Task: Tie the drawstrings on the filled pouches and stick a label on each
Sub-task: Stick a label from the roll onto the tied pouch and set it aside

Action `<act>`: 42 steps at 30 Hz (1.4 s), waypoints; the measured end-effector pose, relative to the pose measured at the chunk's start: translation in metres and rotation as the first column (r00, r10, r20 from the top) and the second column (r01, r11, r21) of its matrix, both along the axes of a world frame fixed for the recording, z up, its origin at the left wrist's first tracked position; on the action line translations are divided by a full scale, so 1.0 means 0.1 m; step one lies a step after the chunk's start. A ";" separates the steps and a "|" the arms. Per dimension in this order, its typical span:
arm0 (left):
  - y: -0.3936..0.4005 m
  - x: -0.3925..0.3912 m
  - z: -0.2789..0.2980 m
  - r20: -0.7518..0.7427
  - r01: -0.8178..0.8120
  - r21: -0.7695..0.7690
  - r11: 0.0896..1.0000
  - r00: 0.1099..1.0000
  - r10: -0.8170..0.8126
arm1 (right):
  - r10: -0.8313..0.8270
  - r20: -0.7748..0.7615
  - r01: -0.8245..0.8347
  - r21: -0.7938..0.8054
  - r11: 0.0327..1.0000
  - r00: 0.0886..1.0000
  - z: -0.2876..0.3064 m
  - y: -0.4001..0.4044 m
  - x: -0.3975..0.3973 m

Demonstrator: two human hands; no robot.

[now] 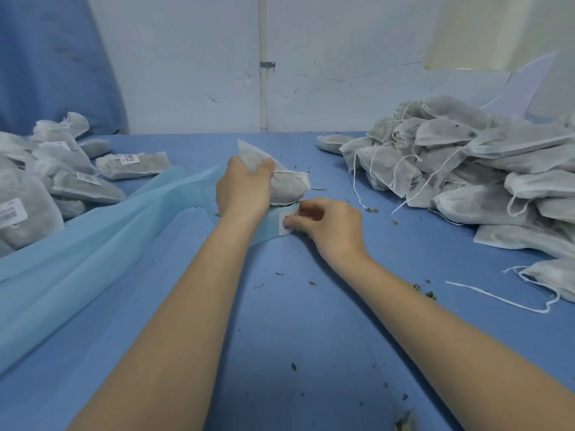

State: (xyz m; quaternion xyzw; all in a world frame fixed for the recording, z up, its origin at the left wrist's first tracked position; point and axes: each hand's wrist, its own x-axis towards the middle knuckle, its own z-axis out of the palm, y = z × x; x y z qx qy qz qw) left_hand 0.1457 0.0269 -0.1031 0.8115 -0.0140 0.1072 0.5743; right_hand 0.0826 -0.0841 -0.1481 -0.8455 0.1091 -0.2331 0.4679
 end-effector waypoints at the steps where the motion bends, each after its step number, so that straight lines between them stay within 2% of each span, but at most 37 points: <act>1: 0.00 0.00 0.00 0.000 -0.004 0.001 1.000 1.000 0.004 | -0.008 0.007 0.008 0.002 1.000 1.000 0.00 0.01 0.00; 10: -0.02 0.00 -0.02 -0.005 -0.010 -0.002 1.000 1.000 0.010 | -0.059 0.006 0.059 -0.022 0.998 0.998 0.00 0.03 -0.04; 15: -0.02 0.00 -0.03 0.013 -0.011 0.002 1.000 1.000 0.011 | -0.037 -0.039 0.021 -0.342 0.939 0.999 0.01 0.07 -0.09; 18: -0.03 -0.01 -0.03 0.024 -0.018 0.023 1.000 1.000 0.018 | 0.011 -0.056 -0.033 -0.423 0.906 0.998 0.01 0.10 -0.10; 28: -0.03 0.00 -0.03 0.012 -0.028 0.027 0.999 1.000 0.028 | 0.229 -0.076 -0.241 -0.352 0.904 0.970 0.03 0.02 -0.24; 33: -0.03 -0.04 -0.01 0.044 -0.016 -0.011 1.000 0.999 0.017 | 0.360 -0.181 -0.400 -0.295 0.868 0.915 0.18 -0.11 -0.37; 37: -0.02 -0.14 0.08 0.217 0.129 -0.201 0.971 0.973 -0.084 | 0.311 -0.065 -0.318 -0.213 0.924 0.948 0.41 -0.25 -0.50; 39: -0.05 -0.20 0.11 0.240 0.241 -0.198 0.950 0.952 -0.192 | 0.288 0.031 -0.275 -0.210 0.938 0.957 0.53 -0.30 -0.55; 42: -0.12 -0.27 0.06 0.190 0.377 -0.129 0.917 0.917 -0.351 | 0.245 0.124 -0.211 -0.234 0.949 0.962 0.61 -0.39 -0.61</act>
